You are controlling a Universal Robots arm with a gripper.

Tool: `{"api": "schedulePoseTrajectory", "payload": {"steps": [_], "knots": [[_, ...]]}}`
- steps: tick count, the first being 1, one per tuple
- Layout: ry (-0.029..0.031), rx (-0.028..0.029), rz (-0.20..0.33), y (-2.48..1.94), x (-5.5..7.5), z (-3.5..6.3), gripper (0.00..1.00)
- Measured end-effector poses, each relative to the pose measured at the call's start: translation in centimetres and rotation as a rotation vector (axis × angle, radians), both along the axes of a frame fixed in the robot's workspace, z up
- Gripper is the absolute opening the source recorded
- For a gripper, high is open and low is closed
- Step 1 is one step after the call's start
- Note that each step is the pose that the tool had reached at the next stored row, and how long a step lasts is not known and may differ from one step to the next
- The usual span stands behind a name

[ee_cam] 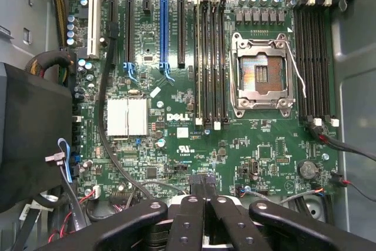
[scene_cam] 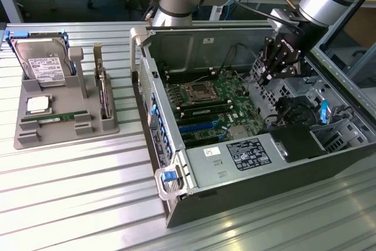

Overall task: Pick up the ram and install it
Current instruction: 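Press down the ram until it locks into place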

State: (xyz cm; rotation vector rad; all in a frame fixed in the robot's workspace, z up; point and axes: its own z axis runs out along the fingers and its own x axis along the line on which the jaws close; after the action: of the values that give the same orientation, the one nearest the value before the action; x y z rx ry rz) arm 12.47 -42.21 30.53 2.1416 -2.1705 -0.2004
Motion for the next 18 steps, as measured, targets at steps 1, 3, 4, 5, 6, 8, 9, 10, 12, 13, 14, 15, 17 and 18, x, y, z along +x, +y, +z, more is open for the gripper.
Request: {"api": "schedulePoseTrajectory", "payload": {"steps": [1, 3, 4, 5, 6, 8, 9, 10, 12, 13, 14, 15, 17, 18], "knots": [[0.0, 0.0, 0.0, 0.0, 0.0, 0.0, 0.1], [0.0, 0.0, 0.0, 0.0, 0.0, 0.0, 0.1], [0.0, 0.0, 0.0, 0.0, 0.0, 0.0, 0.1], [0.0, 0.0, 0.0, 0.0, 0.0, 0.0, 0.1], [0.0, -0.0001, 0.0, 0.0, 0.0, 0.0, 0.1], [0.0, 0.0, 0.0, 0.0, 0.0, 0.0, 0.1], [0.0001, 0.0, -0.002, 0.0, 0.0, 0.0, 0.1], [0.0, -0.0005, -0.015, 0.0, 0.0, 0.01, 0.1], [-0.0002, -0.0094, -0.075, -0.01, 0.0, -0.01, 0.1], [-0.0003, -0.0163, -0.1, 0.0, 0.0, -0.02, 0.1], [-0.0005, -0.0233, -0.12, 0.0, 0.0, -0.03, 0.1], [-0.0006, -0.0291, -0.139, 0.0, 0.0, -0.04, 0.1], [-0.0011, -0.0419, -0.17, 0.0, 0.0, -0.05, 0.1], [-0.0011, -0.0467, -0.186, 0.0, 0.0, -0.06, 0.1]]}}
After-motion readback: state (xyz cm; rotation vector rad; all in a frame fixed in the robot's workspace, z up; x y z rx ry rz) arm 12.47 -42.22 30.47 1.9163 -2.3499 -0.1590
